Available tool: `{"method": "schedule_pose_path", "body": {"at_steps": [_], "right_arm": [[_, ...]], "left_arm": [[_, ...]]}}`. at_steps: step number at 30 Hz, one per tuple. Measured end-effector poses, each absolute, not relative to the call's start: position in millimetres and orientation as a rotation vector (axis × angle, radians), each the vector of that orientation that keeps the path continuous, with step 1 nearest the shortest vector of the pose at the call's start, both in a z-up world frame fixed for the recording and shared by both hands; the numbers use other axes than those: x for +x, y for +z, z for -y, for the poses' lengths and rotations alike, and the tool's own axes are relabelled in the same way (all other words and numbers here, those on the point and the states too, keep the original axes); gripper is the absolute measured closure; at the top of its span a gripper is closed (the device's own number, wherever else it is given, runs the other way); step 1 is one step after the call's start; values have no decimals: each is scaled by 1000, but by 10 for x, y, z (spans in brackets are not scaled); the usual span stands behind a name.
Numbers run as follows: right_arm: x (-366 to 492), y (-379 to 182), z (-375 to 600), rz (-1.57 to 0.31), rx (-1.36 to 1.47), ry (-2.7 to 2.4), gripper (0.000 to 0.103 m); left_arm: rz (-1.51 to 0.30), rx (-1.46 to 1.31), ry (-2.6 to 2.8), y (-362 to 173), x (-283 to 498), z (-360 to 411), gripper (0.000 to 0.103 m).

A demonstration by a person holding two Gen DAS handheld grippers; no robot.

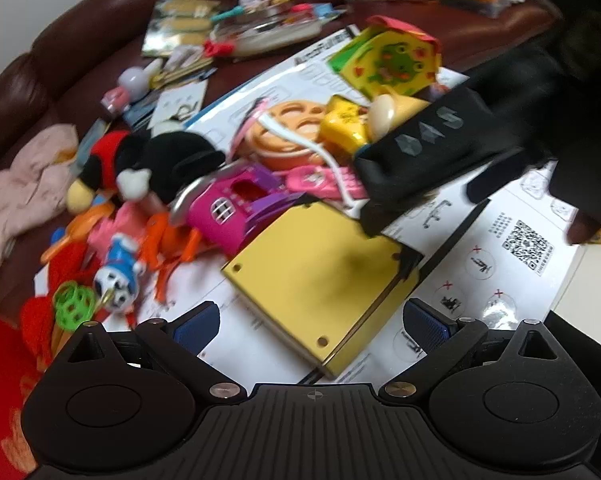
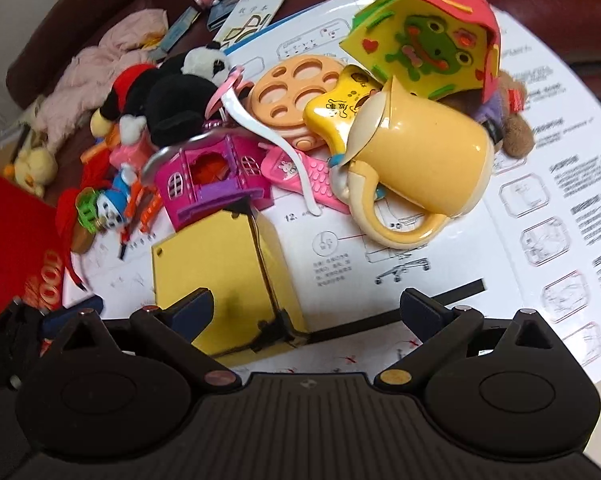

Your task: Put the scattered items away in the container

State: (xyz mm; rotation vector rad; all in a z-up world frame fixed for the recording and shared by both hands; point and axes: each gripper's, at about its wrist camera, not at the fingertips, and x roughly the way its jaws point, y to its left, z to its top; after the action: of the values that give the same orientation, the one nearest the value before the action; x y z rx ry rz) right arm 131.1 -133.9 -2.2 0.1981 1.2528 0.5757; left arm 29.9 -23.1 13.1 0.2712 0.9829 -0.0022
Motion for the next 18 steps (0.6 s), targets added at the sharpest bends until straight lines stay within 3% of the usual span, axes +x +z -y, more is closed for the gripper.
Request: {"method": "schedule_pose_path", "body": {"at_steps": [11,18], "right_arm": [[1474,-330,1036,-1355,295,697,6],[1446,-463,1029,-1448,429,756,16]], "left_arm": [[-1009,319,-28,-74,390,245,1],[-1012,356,-80,-172,368,301,1]]}}
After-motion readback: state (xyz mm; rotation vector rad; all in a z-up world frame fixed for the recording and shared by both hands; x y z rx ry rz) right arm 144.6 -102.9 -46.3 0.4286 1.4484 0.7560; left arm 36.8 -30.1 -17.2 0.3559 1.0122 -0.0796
